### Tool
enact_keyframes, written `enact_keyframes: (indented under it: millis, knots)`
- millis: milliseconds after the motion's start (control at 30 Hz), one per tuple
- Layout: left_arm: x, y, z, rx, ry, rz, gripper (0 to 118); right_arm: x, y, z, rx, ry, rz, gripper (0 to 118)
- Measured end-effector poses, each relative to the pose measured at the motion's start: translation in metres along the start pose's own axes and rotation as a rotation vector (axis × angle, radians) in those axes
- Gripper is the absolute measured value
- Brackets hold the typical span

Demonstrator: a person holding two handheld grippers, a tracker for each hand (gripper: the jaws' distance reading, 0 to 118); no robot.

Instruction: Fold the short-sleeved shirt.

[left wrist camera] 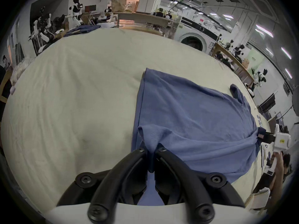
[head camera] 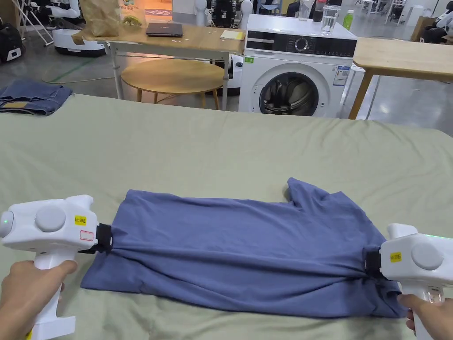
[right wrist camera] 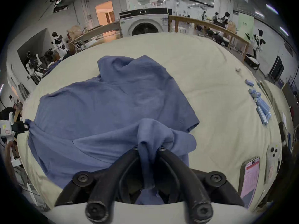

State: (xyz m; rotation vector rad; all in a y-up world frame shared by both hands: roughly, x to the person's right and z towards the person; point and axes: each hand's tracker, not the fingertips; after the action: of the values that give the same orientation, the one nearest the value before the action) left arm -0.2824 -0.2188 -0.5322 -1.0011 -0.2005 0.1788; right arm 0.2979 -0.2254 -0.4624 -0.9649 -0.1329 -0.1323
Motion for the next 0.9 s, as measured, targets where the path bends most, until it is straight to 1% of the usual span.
enact_keyframes:
  millis: [33, 67, 100, 133, 167, 233, 267, 433, 467, 500, 533, 567, 600, 633, 667, 700, 733, 833, 900]
  knots:
    - [0.001, -0.001, 0.000, -0.004, 0.000, 0.001, 2, -0.003, -0.001, 0.004, 0.013, -0.017, 0.016, 17]
    - [0.001, -0.001, 0.001, -0.007, 0.002, -0.001, 2, -0.006, -0.002, 0.009, 0.034, -0.036, 0.033, 25]
    - [0.002, -0.001, 0.003, -0.010, 0.005, -0.003, 10, -0.007, -0.001, 0.012, 0.055, -0.046, 0.046, 41]
    - [0.004, -0.002, 0.007, -0.002, 0.011, -0.011, 22, -0.010, -0.002, 0.020, 0.092, -0.050, 0.057, 53]
    - [0.005, -0.003, 0.012, 0.013, 0.010, -0.017, 30, -0.013, -0.004, 0.029, 0.129, -0.065, 0.059, 60]
    - [0.008, -0.006, 0.023, 0.052, -0.014, -0.014, 44, -0.020, -0.008, 0.045, 0.202, -0.066, 0.064, 61]
    - [0.011, -0.010, 0.031, 0.097, -0.023, -0.004, 47, -0.023, -0.011, 0.053, 0.245, -0.061, 0.063, 61]
    - [0.030, -0.040, 0.070, 0.320, -0.080, -0.029, 47, -0.044, -0.035, 0.087, 0.451, -0.050, 0.042, 61]
    - [0.034, -0.049, 0.078, 0.370, -0.090, -0.033, 47, -0.050, -0.042, 0.094, 0.492, -0.054, 0.039, 60]
    - [0.038, -0.056, 0.085, 0.411, -0.096, -0.042, 46, -0.051, -0.046, 0.094, 0.525, -0.051, 0.038, 55]
    - [0.042, -0.066, 0.093, 0.465, -0.097, -0.051, 45, -0.056, -0.052, 0.099, 0.553, -0.046, 0.038, 46]
    - [0.047, -0.077, 0.099, 0.517, -0.085, -0.056, 39, -0.061, -0.059, 0.105, 0.579, -0.035, 0.040, 29]
    - [0.051, -0.084, 0.104, 0.553, -0.077, -0.060, 23, -0.065, -0.063, 0.109, 0.592, -0.034, 0.038, 6]
    - [0.055, -0.090, 0.109, 0.577, -0.063, -0.074, 9, -0.071, -0.068, 0.112, 0.602, -0.036, 0.036, 4]
    - [0.060, -0.096, 0.112, 0.585, -0.046, -0.092, 0, -0.075, -0.073, 0.115, 0.620, -0.036, 0.037, 2]
    - [0.064, -0.100, 0.114, 0.586, -0.025, -0.100, 0, -0.078, -0.077, 0.118, 0.634, -0.037, 0.037, 0]
    - [0.067, -0.104, 0.117, 0.588, 0.000, -0.109, 0, -0.080, -0.080, 0.121, 0.647, -0.033, 0.034, 0]
    - [0.063, -0.109, 0.118, 0.563, -0.008, -0.111, 0, -0.087, -0.088, 0.126, 0.657, -0.027, 0.047, 0]
    - [0.061, -0.111, 0.116, 0.534, 0.027, -0.124, 0, -0.089, -0.092, 0.128, 0.656, -0.023, 0.056, 0]
